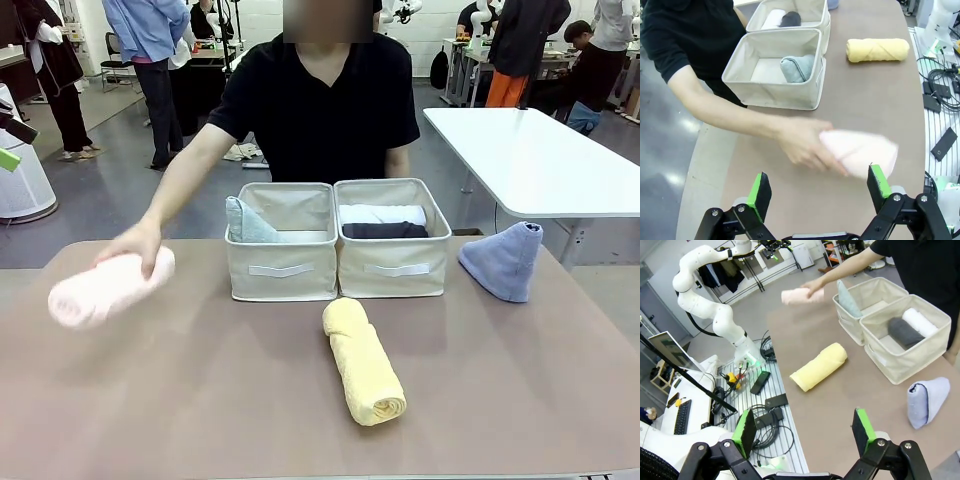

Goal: Sort the towels based on their folding style.
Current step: Pick up another triangle-folded towel from the table and place it in the left Fabric basket.

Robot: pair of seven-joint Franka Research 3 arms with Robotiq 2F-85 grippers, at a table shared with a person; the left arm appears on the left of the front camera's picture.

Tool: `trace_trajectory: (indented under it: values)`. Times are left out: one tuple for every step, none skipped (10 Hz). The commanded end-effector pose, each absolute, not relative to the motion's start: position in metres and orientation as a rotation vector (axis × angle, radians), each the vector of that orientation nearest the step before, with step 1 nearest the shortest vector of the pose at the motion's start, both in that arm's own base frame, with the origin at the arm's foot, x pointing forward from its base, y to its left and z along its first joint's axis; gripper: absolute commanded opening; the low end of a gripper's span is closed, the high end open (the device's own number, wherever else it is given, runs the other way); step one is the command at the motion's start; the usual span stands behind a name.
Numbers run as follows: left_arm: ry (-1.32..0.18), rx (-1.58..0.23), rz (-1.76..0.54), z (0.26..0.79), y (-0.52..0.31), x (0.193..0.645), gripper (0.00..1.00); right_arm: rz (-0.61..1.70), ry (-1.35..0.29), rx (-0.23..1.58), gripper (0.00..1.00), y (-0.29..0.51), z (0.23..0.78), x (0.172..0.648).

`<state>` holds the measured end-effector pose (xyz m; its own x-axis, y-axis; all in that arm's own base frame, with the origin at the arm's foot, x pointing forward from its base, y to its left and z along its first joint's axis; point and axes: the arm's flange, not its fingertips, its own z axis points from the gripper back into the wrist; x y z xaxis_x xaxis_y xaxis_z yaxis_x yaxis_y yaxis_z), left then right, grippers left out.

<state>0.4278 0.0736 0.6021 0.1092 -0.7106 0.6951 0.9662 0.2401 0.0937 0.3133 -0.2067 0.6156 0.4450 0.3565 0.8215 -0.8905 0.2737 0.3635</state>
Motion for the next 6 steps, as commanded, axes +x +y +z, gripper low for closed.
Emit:
trace_trajectory:
  values:
    - [-0.726,-0.44,-1.289,0.6026,0.0725,0.4273,1.0,0.937,-0.697,0.953,1.0,-0.2064,0.6165,0.3135]
    - [-0.726,-0.44,-1.289,0.6026,0.0725,0.4273,1.0,0.937,-0.697,0.953,1.0,-0.2064,0.6165,0.3135]
    - [-0.726,-0.44,-1.289,0.6026,0.0725,0.4273,1.0,0.937,-0.697,0.953,1.0,-0.2064,0.6165,0.3135]
    - [-0.726,-0.44,-1.289,0.6026,0.0725,0.4273,1.0,0.937,-0.697,0.953,1.0,-0.2064,0.6165,0.3135]
    - [-0.726,-0.44,-1.289,0.6026,0.0725,0.4273,1.0,0.937,-0.697,0.953,1.0,-0.2064,0.6165,0.3135]
    - [-0.715,-0.437,-1.292,0.6021,0.0736,0.4278,1.0,0.937,-0.697,0.953,1.0,-0.2064,0.6165,0.3135]
